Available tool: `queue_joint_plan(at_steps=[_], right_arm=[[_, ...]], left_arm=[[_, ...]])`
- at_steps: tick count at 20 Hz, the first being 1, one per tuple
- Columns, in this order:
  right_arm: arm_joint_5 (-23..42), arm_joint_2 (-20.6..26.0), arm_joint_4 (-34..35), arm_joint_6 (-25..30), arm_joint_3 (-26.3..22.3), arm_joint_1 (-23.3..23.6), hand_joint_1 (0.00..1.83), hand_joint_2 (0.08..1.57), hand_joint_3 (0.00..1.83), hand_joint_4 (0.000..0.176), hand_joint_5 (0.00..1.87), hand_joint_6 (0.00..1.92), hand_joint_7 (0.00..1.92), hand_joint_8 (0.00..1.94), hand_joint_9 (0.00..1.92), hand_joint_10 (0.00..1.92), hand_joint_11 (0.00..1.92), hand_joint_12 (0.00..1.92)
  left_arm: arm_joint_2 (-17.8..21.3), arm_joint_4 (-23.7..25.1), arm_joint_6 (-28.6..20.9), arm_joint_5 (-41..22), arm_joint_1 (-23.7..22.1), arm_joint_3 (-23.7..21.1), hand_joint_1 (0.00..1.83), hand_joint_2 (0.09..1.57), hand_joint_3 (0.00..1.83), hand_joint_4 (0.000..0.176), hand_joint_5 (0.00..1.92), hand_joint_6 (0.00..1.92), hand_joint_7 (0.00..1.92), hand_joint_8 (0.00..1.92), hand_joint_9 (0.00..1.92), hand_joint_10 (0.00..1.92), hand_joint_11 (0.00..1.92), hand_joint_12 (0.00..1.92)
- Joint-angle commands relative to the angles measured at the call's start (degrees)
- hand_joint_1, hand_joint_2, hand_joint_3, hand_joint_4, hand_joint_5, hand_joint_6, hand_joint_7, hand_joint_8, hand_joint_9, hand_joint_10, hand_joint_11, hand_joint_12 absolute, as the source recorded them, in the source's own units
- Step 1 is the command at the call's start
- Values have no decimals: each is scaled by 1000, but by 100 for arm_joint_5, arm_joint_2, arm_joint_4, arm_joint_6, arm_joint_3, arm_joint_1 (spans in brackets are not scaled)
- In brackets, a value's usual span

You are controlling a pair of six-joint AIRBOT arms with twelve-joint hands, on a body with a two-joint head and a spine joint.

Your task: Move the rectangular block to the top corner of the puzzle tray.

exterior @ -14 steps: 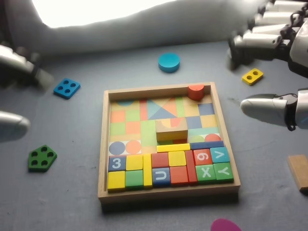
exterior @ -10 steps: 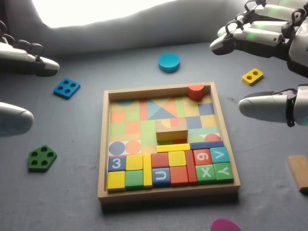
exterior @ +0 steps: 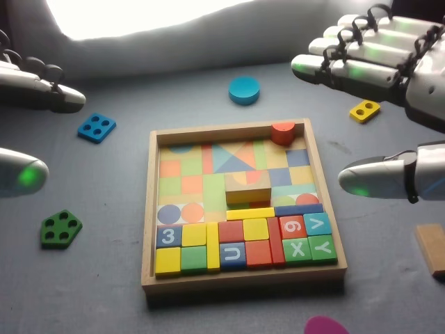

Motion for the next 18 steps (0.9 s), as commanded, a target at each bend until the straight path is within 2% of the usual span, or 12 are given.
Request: queue_joint_plan(at_steps=[1,4,6,7,8,9,11,15,17,18], right_arm=[[673,-6,339,-254,8,15,0,1121,0,47,11,9,0,0,0,0,0,0],[874,-173,930,-890,8,-170,0,1121,0,46,10,7,0,0,0,0,0,0],[1051,-330,1546,-1369,11,-322,0,1125,0,20,241,106,0,0,0,0,0,0],[1045,-433,1683,-1584,24,-361,0,1125,0,20,241,106,0,0,0,0,0,0],[1013,-505,1799,-1720,36,-375,0,1125,0,5,400,176,1,0,0,0,0,0],[886,-648,2093,-1976,69,-378,0,1123,0,0,556,245,45,17,0,0,0,0],[715,-866,2475,-2239,161,-372,0,1129,0,0,688,304,75,25,0,0,0,0],[558,-1371,3332,-3062,366,-315,0,1121,0,0,722,326,73,19,0,0,0,0],[520,-1622,3780,-3550,494,-276,0,1119,0,0,639,440,52,0,0,0,0,0],[479,-1755,3890,-3620,571,-259,0,1119,0,0,560,511,37,2,0,0,0,0]], left_arm=[[25,57,3,553,-58,15,37,1285,0,28,256,7,306,4,360,1,2,957],[51,57,3,553,57,5,3,1307,5,30,194,0,258,0,335,0,0,913],[70,57,1,552,153,-17,0,1295,0,32,218,9,292,11,350,5,2,921],[83,57,-1,552,208,-30,0,1295,0,32,218,9,292,11,350,5,2,921],[90,57,-2,552,241,-38,0,1299,0,29,204,2,279,4,329,2,0,895],[104,57,-6,550,296,-57,0,1296,0,30,185,0,269,0,317,3,0,862],[127,57,-50,537,391,-97,0,1297,0,29,181,0,263,1,324,3,0,861],[143,57,-60,530,458,-117,0,1295,0,29,185,2,248,6,313,2,0,874],[144,57,-75,523,470,-125,20,1286,0,44,183,3,247,4,310,3,0,838],[144,57,-109,510,498,-132,1,1284,0,43,181,1,258,5,321,6,0,847]])
